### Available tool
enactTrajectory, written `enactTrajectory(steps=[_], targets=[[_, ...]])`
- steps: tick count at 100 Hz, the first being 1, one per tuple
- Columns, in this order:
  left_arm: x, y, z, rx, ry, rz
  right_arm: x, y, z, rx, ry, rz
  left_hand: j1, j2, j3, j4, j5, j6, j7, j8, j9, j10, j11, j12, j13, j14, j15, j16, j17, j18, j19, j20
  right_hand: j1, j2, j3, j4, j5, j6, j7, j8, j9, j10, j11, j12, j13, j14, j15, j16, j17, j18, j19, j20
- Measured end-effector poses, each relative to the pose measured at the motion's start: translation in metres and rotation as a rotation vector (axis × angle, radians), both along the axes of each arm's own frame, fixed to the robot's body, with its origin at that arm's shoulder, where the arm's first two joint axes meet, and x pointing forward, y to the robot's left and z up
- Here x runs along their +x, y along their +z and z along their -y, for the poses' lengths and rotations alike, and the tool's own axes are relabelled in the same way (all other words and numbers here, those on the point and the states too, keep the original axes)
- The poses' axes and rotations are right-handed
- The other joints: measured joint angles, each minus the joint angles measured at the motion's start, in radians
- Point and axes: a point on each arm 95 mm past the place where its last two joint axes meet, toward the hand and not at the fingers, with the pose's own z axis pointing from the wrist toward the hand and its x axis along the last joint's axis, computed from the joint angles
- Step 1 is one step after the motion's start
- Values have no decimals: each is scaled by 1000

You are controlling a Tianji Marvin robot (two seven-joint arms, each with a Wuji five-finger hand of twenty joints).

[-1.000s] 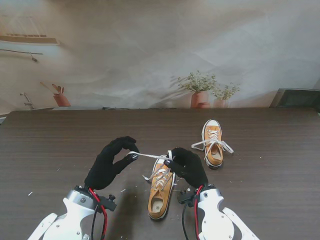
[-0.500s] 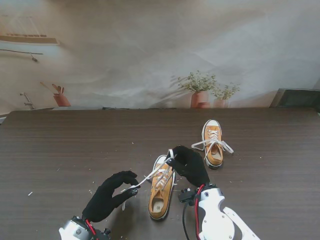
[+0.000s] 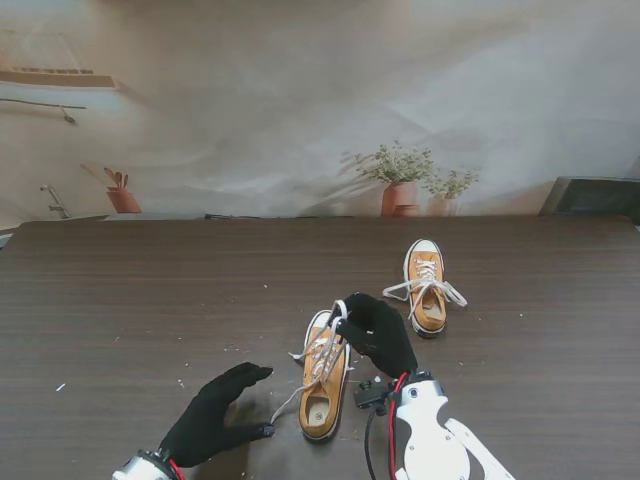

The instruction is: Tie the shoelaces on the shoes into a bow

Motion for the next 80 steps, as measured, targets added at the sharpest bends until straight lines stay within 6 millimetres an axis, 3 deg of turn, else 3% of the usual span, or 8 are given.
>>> enactTrajectory(steps=[6,15,28,46,69,80], targets=[[1,0,-3,-42,27,1,0,0,0,3,4,3,-15,0,2,-1,18,-1,3,0,2,0,1,0,1,0,0,0,0,0,0,0,0,0,0,0,0,0,0,0,0,0,0,0,0,0,0,0,0,0,0,0],[6,1,0,-178,114,56,-1,1,-1,7,12,7,-20,69,3,-1,50,-2,54,20,38,0,3,0,2,3,0,0,0,0,0,1,0,0,0,0,0,0,0,0,0,0,0,0,0,0,0,0,0,0,0,0],[19,5,16,-157,68,89,-3,2,-2,10,18,17,-20,62,3,-1,140,-3,179,79,86,0,38,0,18,6,27,0,24,0,0,11,0,0,0,0,0,0,0,0,0,0,0,0,0,0,0,0,0,0,0,0],[31,8,48,-185,35,76,-7,3,-3,9,29,32,-18,55,49,-1,164,-3,236,93,115,0,62,-1,33,10,53,0,40,0,11,21,0,0,0,0,0,0,0,0,0,0,0,0,0,0,0,0,0,0,0,0],[47,3,71,-208,58,65,-10,5,-6,13,44,40,34,77,82,-9,164,-3,229,93,115,0,89,-1,33,16,89,0,45,1,11,34,0,0,0,0,0,0,0,0,0,0,0,0,0,0,0,0,0,0,0,0],[53,0,79,-194,56,67,-12,6,-6,17,52,42,2,48,223,-19,164,-3,248,90,115,0,103,-1,33,17,101,0,53,1,15,44,0,0,0,0,0,0,0,0,0,0,0,0,0,0,0,0,0,0,0,0]])
